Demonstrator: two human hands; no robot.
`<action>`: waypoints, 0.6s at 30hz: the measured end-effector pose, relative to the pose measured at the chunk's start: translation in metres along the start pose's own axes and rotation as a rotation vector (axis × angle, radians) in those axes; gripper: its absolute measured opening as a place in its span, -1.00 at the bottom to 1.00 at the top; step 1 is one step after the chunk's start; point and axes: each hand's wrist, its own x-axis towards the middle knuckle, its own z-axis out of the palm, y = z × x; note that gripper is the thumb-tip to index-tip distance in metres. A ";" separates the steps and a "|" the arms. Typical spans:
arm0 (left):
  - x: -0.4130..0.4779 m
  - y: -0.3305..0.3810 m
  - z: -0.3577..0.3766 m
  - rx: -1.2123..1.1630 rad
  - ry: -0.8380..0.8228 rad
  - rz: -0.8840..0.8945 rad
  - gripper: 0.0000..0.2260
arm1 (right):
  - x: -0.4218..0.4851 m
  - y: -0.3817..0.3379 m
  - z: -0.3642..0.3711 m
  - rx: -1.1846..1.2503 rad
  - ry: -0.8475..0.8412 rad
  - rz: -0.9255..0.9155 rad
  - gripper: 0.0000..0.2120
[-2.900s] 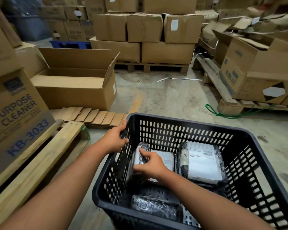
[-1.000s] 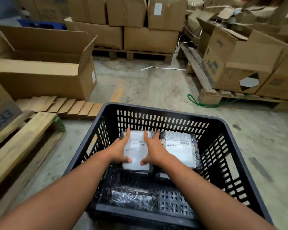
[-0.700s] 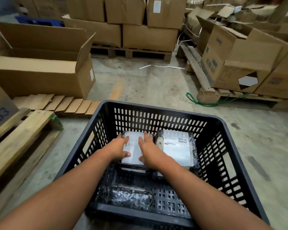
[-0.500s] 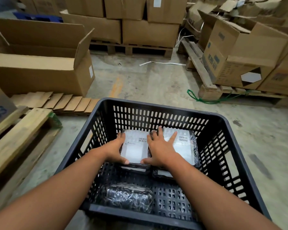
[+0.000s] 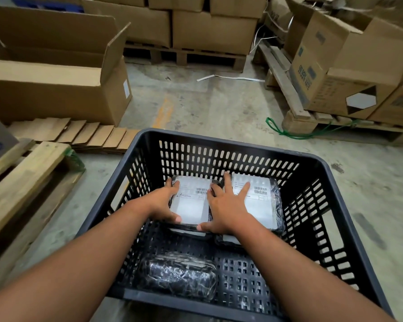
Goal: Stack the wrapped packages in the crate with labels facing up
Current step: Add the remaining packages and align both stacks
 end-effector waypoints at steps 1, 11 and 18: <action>-0.001 0.001 0.000 0.000 0.003 -0.002 0.11 | 0.000 0.000 0.000 0.006 0.002 -0.001 0.13; -0.024 0.020 -0.001 0.039 0.099 0.038 0.04 | -0.026 0.019 -0.021 0.393 0.062 -0.109 -0.22; -0.057 0.029 -0.030 -0.110 0.072 0.174 -0.20 | -0.067 0.014 -0.037 0.808 0.197 -0.190 -0.43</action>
